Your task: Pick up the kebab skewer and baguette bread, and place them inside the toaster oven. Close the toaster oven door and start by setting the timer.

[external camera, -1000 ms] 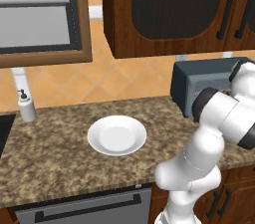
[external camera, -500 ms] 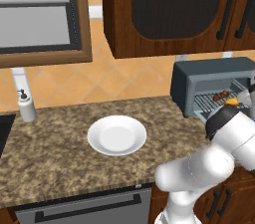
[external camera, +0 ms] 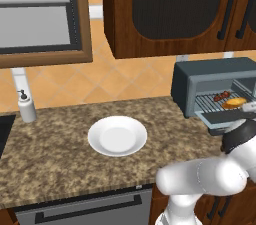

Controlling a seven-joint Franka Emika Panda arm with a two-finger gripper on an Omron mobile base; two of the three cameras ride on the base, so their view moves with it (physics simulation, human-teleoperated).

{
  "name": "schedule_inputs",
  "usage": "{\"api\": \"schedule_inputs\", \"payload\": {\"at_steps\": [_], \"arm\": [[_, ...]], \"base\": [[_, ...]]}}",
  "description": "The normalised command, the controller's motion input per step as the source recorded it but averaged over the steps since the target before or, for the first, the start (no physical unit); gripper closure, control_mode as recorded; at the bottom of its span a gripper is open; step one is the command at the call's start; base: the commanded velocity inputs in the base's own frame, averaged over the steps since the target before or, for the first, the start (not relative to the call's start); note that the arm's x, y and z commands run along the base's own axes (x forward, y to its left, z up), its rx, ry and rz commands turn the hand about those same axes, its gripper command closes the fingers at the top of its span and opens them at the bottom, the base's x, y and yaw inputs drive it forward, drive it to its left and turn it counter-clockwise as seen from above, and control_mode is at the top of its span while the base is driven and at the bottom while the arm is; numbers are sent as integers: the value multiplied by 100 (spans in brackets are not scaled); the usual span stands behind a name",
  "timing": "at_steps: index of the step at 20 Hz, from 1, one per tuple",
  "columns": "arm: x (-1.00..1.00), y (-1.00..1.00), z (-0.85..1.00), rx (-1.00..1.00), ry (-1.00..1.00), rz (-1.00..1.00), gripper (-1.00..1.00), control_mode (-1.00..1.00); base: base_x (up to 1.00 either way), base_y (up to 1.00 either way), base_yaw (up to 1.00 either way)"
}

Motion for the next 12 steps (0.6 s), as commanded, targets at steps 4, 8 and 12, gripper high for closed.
{"api": "schedule_inputs", "payload": {"at_steps": [4, 8, 12], "arm": [[9, 20, -19, -9, -14, 0, -100, -100], [18, 21, -26, -9, -14, -5, -100, -100], [17, 1, -24, -10, -14, -12, -100, -100]], "base": [[0, 0, 0], [0, 0, 0], [0, 0, 0]]}}
